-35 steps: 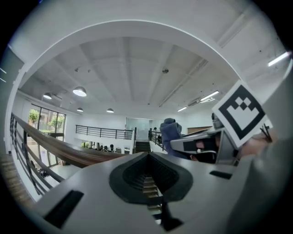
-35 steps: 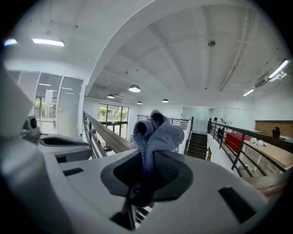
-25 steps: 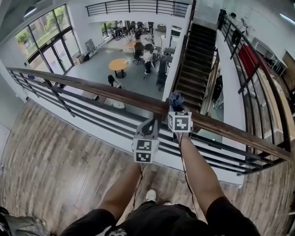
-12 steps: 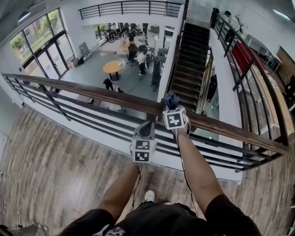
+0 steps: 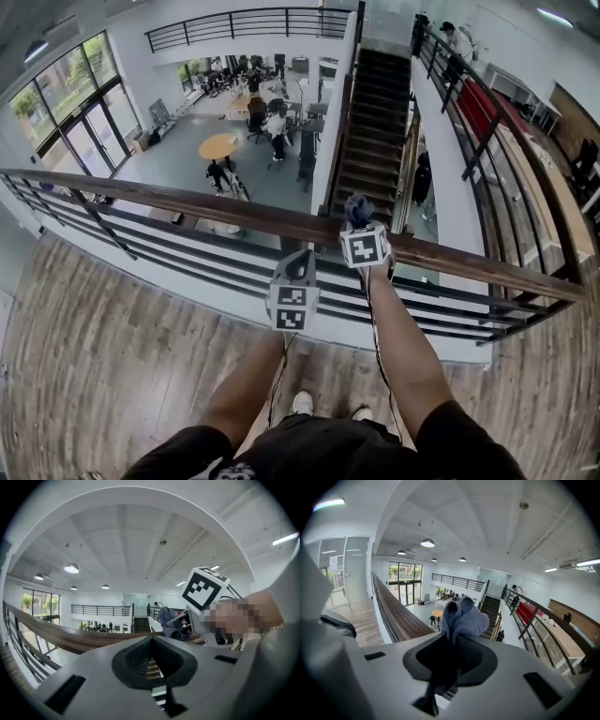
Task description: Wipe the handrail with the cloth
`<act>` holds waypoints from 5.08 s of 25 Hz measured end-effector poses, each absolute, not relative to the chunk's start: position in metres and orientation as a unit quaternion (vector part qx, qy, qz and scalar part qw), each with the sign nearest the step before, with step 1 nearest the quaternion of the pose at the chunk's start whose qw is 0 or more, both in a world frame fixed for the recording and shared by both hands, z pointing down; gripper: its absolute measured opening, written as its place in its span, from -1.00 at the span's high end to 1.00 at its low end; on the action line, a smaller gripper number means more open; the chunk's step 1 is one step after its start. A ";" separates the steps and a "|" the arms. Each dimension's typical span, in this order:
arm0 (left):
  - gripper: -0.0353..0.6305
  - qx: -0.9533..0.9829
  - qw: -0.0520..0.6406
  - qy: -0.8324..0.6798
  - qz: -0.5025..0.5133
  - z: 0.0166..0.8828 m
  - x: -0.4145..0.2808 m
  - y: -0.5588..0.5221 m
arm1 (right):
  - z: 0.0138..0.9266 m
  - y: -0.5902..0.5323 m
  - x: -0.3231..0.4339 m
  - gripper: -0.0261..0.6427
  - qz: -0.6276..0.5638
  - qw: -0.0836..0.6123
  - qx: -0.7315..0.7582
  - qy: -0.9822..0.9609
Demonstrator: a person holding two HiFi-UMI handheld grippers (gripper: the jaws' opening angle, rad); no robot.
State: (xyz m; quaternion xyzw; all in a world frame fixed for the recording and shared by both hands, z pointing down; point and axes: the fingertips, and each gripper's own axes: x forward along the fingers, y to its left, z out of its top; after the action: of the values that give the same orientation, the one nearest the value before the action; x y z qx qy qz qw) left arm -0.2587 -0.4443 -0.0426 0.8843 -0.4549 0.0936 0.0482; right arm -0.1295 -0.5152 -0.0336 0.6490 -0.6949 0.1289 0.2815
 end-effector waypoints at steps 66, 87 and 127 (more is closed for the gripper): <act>0.88 0.928 0.068 -0.346 0.119 -0.065 0.396 -0.207 | -0.044 -0.199 0.532 0.72 0.063 0.278 0.728 -0.623; 0.88 0.971 0.055 -0.196 0.128 -0.060 0.628 -0.113 | -0.034 -0.091 0.785 0.72 0.100 0.290 0.794 -0.524; 0.88 0.898 0.122 -0.411 0.095 0.032 0.192 -0.251 | -0.017 -0.193 0.308 0.72 0.049 0.062 0.720 -0.690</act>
State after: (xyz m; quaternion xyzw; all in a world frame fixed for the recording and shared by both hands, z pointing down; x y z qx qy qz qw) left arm 0.1925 -0.2507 0.0322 0.8982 -0.4115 0.0947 0.1224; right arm 0.3077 -0.1935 -0.0168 0.7196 -0.6899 0.0485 0.0624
